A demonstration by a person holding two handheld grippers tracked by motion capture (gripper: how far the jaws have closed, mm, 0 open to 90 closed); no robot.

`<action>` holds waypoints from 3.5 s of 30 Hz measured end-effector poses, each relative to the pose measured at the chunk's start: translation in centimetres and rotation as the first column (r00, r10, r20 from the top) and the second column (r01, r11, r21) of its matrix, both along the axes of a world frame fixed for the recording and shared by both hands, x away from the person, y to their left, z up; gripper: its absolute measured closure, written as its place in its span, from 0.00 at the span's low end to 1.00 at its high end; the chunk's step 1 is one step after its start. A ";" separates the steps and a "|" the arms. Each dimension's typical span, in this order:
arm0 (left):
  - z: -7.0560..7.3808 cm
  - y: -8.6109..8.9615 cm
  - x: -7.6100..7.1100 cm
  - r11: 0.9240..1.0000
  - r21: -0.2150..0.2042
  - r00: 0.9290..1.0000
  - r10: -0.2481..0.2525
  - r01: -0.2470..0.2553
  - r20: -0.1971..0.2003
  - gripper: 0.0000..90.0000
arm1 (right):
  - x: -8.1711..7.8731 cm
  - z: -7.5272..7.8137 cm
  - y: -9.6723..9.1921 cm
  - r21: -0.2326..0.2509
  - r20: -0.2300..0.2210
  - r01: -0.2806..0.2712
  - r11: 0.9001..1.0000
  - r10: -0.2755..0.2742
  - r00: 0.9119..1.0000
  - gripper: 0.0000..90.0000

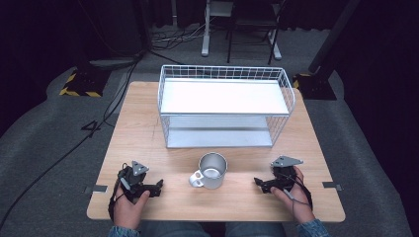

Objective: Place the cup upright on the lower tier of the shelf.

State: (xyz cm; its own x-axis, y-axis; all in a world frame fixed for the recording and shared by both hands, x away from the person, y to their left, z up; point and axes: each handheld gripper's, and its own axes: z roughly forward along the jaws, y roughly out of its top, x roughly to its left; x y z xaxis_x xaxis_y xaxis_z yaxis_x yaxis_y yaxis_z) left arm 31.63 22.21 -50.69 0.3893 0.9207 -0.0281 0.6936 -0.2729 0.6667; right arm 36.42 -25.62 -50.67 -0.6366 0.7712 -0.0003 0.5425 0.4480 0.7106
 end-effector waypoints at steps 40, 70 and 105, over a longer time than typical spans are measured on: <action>0.0 -0.1 0.3 1.000 0.003 1.000 -0.004 0.004 0.001 0.00 | -1.4 2.2 -0.5 0.104 0.078 -0.052 0.993 0.044 0.996 0.00; 0.0 -0.2 0.4 1.000 0.000 1.000 0.002 -0.002 0.004 0.00 | -3.6 6.5 5.9 0.156 0.156 -0.260 0.953 0.237 0.959 0.00; 0.0 -0.2 0.4 1.000 0.001 1.000 -0.004 0.004 0.000 0.00 | -1.6 3.4 13.7 0.123 0.102 -0.372 0.920 0.361 0.927 0.00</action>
State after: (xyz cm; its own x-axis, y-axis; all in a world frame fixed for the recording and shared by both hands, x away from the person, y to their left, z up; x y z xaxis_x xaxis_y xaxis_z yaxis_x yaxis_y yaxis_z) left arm 32.07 22.02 -50.70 0.3931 0.9191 -0.0273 0.6924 -0.2764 0.6665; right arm 34.87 -11.89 -47.29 -0.8767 0.4801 0.0297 0.3014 0.5001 0.8118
